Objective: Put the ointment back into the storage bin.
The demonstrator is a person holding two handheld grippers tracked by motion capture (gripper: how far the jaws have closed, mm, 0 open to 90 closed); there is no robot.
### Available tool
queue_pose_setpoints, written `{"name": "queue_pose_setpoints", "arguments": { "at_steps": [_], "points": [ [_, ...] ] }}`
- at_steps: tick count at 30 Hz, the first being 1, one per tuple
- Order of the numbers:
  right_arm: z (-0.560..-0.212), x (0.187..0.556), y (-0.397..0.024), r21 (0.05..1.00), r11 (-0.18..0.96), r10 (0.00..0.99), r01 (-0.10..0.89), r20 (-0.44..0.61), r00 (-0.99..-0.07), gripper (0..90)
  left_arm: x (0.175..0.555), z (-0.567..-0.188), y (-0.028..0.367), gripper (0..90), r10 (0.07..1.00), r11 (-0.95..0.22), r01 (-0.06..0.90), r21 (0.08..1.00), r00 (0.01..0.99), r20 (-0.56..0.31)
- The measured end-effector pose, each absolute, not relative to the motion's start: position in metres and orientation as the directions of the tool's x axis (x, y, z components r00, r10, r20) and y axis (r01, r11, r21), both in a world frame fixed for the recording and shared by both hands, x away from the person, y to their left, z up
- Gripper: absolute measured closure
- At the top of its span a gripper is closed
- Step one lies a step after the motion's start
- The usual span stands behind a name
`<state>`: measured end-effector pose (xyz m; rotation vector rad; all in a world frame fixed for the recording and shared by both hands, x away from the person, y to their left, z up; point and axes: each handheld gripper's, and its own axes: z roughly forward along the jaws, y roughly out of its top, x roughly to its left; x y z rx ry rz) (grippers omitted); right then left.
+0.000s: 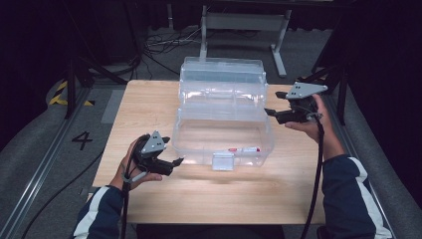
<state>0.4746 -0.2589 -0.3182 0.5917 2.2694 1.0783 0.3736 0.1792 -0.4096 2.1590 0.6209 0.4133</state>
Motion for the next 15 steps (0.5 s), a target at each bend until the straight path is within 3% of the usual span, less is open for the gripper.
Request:
{"name": "queue_pose_setpoints", "arguments": {
  "at_steps": [6, 8, 15],
  "points": [
    [-0.308, 0.486, -0.241, 0.789, 0.599, 0.573, 0.140, -0.300, -0.763, 32.3, 0.380, -0.406, 0.167, 15.1, 0.547, -0.555, 0.277, 0.784, 0.832, 0.093],
    [-0.307, 0.492, -0.230, 0.771, 0.623, 0.556, 0.136, -0.313, -0.770, 32.7, 0.383, -0.404, 0.165, 21.0, 0.538, -0.546, 0.277, 0.791, 0.839, 0.078],
    [-0.303, 0.508, -0.204, 0.736, 0.663, 0.522, 0.135, -0.325, -0.789, 33.1, 0.390, -0.404, 0.155, 22.3, 0.512, -0.573, 0.261, 0.777, 0.854, 0.091]
  ]
}}
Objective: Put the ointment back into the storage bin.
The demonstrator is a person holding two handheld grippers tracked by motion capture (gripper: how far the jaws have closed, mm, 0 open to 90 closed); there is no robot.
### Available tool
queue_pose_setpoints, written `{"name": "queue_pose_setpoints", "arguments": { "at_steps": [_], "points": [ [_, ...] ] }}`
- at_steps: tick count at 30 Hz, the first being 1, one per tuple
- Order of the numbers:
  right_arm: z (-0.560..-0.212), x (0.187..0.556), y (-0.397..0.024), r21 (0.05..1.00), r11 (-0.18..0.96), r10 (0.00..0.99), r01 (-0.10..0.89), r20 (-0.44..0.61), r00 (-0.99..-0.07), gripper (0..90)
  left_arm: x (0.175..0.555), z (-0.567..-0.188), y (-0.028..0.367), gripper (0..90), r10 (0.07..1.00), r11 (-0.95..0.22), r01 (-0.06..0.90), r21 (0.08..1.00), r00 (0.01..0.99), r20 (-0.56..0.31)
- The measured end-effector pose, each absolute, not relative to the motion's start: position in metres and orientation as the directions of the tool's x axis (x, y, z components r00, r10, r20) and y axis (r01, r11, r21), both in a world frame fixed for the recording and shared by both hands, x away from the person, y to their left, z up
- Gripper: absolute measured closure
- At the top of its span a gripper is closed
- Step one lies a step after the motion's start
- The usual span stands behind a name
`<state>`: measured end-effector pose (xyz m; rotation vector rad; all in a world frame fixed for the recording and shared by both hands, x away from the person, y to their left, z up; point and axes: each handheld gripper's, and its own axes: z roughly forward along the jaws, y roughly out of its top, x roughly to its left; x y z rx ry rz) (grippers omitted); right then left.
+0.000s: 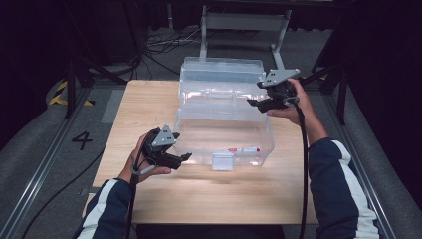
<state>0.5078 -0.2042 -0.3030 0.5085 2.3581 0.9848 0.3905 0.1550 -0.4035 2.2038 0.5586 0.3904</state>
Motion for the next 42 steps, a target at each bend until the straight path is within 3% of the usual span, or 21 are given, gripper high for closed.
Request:
{"name": "queue_pose_setpoints", "arguments": {
  "at_steps": [13, 15, 24, 28, 30, 32, 42],
  "points": [
    [-0.310, 0.537, -0.175, 0.677, 0.716, 0.491, 0.169, -0.317, -0.811, 36.4, 0.410, -0.413, 0.138, 29.9, 0.452, -0.632, 0.272, 0.726, 0.890, 0.060],
    [-0.314, 0.542, -0.171, 0.663, 0.724, 0.490, 0.188, -0.304, -0.817, 41.1, 0.413, -0.415, 0.135, 32.8, 0.440, -0.645, 0.269, 0.715, 0.896, 0.060],
    [-0.320, 0.547, -0.163, 0.617, 0.765, 0.454, 0.185, -0.313, -0.834, 47.0, 0.415, -0.417, 0.124, 45.3, 0.383, -0.706, 0.224, 0.672, 0.919, 0.095],
    [-0.318, 0.548, -0.157, 0.586, 0.792, 0.442, 0.173, -0.353, -0.825, 57.8, 0.413, -0.416, 0.123, 56.0, 0.348, -0.721, 0.197, 0.664, 0.932, 0.102],
    [-0.315, 0.550, -0.156, 0.572, 0.802, 0.441, 0.171, -0.376, -0.815, 67.9, 0.411, -0.416, 0.119, 65.0, 0.320, -0.741, 0.177, 0.648, 0.941, 0.108],
    [-0.315, 0.551, -0.157, 0.568, 0.806, 0.433, 0.165, -0.377, -0.819, 68.6, 0.409, -0.416, 0.115, 71.6, 0.303, -0.766, 0.162, 0.622, 0.944, 0.127],
    [-0.306, 0.558, -0.154, 0.511, 0.850, 0.345, 0.128, -0.357, -0.868, 77.5, 0.413, -0.416, 0.112, 74.9, 0.293, -0.772, 0.176, 0.611, 0.951, 0.095]
  ]
}}
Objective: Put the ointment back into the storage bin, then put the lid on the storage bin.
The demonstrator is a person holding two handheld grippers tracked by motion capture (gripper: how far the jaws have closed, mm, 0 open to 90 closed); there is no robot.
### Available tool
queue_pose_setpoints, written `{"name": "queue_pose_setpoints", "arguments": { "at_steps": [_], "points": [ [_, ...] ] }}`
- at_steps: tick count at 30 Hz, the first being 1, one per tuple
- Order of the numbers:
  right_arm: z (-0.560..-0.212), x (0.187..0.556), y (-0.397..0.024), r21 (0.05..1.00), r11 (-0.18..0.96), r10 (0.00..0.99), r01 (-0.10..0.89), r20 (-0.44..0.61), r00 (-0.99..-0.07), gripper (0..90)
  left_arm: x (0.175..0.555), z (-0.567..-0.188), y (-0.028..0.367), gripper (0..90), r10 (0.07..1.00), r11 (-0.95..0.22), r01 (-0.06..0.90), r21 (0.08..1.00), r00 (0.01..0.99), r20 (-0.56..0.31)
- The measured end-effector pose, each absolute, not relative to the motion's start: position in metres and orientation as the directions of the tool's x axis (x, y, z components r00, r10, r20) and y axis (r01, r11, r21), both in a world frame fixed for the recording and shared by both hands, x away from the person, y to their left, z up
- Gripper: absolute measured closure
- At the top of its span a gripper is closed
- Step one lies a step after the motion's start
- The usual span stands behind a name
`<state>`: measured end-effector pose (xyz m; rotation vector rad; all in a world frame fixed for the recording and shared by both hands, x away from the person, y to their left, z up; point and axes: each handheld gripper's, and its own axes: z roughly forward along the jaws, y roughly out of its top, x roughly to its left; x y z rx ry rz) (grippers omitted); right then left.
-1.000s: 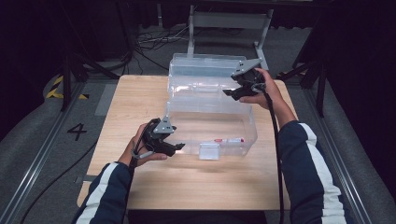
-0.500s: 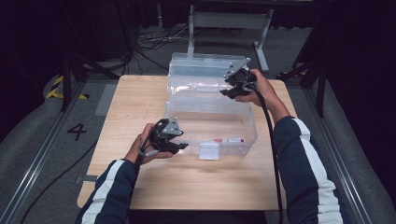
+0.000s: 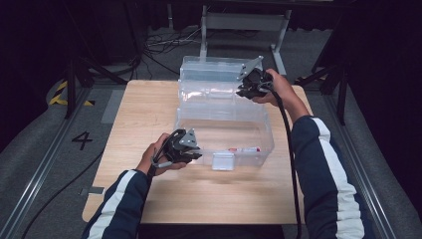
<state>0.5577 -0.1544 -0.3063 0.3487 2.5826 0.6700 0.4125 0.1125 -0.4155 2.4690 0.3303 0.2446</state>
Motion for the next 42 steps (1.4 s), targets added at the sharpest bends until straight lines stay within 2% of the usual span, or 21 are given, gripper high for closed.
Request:
{"name": "queue_pose_setpoints", "arguments": {
  "at_steps": [6, 29, 42],
  "points": [
    [-0.301, 0.559, -0.148, 0.442, 0.891, 0.284, 0.101, -0.371, -0.884, 80.8, 0.412, -0.416, 0.113, 75.0, 0.304, -0.761, 0.187, 0.622, 0.949, 0.086],
    [-0.300, 0.557, -0.146, 0.433, 0.897, 0.271, 0.092, -0.371, -0.888, 83.1, 0.413, -0.417, 0.114, 74.6, 0.332, -0.733, 0.229, 0.641, 0.942, 0.044],
    [-0.297, 0.548, -0.145, 0.434, 0.898, 0.257, 0.075, -0.376, -0.890, 85.2, 0.412, -0.417, 0.113, 73.0, 0.354, -0.729, 0.242, 0.640, 0.934, 0.050]
  ]
}}
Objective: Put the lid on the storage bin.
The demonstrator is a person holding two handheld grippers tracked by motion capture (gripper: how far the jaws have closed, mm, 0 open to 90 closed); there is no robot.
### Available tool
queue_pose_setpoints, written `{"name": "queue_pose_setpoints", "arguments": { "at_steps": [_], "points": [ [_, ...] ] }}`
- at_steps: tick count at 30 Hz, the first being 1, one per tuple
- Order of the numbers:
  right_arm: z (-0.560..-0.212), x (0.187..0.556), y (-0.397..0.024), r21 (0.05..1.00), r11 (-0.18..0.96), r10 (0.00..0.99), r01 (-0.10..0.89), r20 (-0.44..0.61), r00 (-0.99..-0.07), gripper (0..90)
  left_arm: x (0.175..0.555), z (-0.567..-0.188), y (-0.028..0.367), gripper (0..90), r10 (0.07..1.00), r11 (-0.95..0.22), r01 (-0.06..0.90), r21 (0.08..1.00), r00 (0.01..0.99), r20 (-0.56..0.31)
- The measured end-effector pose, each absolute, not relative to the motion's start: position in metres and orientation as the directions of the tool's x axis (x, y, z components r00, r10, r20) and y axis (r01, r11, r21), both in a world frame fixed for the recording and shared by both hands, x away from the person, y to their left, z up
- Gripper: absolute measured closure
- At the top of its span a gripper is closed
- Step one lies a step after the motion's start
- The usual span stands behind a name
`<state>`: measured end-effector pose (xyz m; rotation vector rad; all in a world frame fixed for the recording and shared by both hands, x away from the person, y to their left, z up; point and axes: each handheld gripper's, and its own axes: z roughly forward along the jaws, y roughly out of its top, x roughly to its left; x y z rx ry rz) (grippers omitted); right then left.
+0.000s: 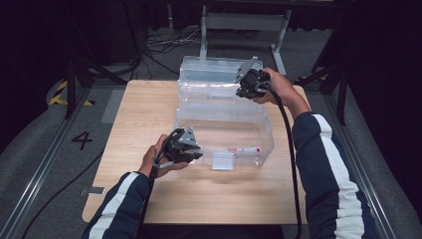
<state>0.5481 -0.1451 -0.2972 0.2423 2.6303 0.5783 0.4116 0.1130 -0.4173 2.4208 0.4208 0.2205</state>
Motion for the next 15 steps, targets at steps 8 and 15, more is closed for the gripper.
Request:
{"name": "queue_pose_setpoints", "arguments": {
  "at_steps": [8, 15],
  "points": [
    [-0.296, 0.540, -0.147, 0.455, 0.888, 0.255, 0.060, -0.379, -0.889, 85.5, 0.412, -0.417, 0.113, 72.5, 0.361, -0.726, 0.252, 0.640, 0.932, 0.043],
    [-0.295, 0.528, -0.150, 0.473, 0.880, 0.253, 0.046, -0.385, -0.887, 85.5, 0.410, -0.418, 0.112, 71.7, 0.369, -0.723, 0.254, 0.643, 0.928, 0.049]
  ]
}}
